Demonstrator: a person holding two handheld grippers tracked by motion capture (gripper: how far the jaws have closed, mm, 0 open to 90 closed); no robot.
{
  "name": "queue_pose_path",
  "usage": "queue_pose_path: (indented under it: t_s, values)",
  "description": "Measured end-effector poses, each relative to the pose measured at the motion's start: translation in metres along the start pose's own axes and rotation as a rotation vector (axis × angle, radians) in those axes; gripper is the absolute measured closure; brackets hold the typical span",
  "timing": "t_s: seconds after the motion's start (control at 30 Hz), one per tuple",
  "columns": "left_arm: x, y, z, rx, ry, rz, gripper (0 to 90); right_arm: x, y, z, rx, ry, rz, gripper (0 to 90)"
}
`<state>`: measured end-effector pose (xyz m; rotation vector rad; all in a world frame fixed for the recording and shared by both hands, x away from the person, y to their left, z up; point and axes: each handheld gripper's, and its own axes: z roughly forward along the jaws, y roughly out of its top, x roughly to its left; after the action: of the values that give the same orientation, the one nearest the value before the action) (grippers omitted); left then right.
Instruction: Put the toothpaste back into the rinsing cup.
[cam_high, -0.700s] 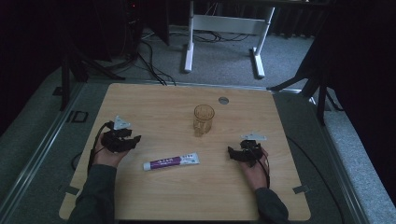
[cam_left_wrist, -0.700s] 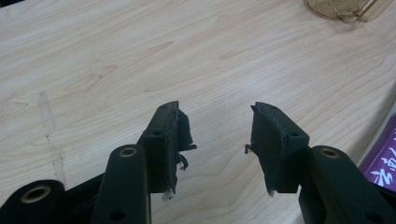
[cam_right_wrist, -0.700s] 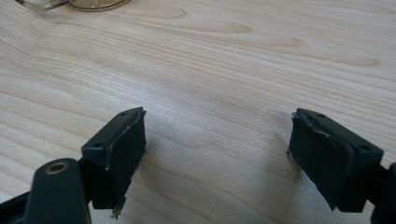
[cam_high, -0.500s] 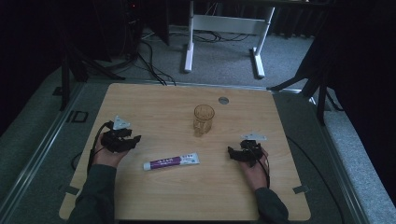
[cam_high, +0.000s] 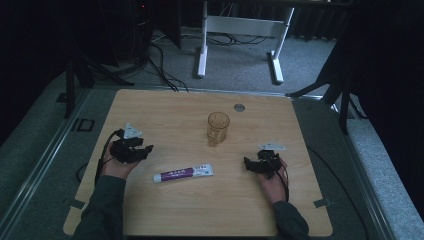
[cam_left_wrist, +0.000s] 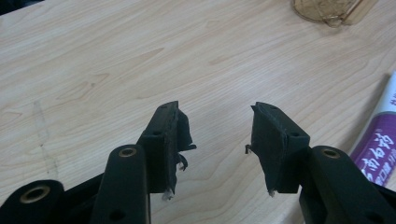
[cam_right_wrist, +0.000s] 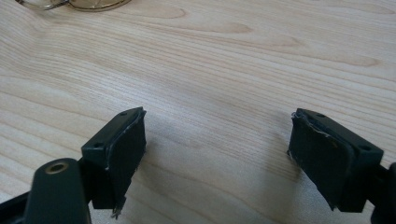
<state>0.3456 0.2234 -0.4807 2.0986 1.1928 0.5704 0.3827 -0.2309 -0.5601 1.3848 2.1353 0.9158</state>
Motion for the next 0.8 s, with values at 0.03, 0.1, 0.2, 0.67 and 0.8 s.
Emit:
queue_pose_path:
  t_s: [0.03,0.1,0.2,0.67,0.8]
  values:
    - [0.0,0.0,0.0,0.0,0.0,0.0,52.0,0.0,0.0,0.0,0.0,0.0,0.0,18.6]
    - [-0.001,0.001,0.0,0.003,-0.002,0.005,52.0,0.0,0.0,0.0,0.0,0.0,0.0,18.6]
    - [-0.004,0.001,0.0,0.005,-0.006,0.019,51.9,0.0,0.0,0.0,0.0,0.0,0.0,18.6]
    - [-0.015,0.007,-0.002,0.015,-0.024,0.063,52.2,0.0,0.0,0.0,0.0,0.0,-0.001,18.6]
    - [-0.02,0.01,-0.002,0.013,-0.033,0.081,52.2,0.0,0.0,0.0,0.0,0.0,0.0,18.6]
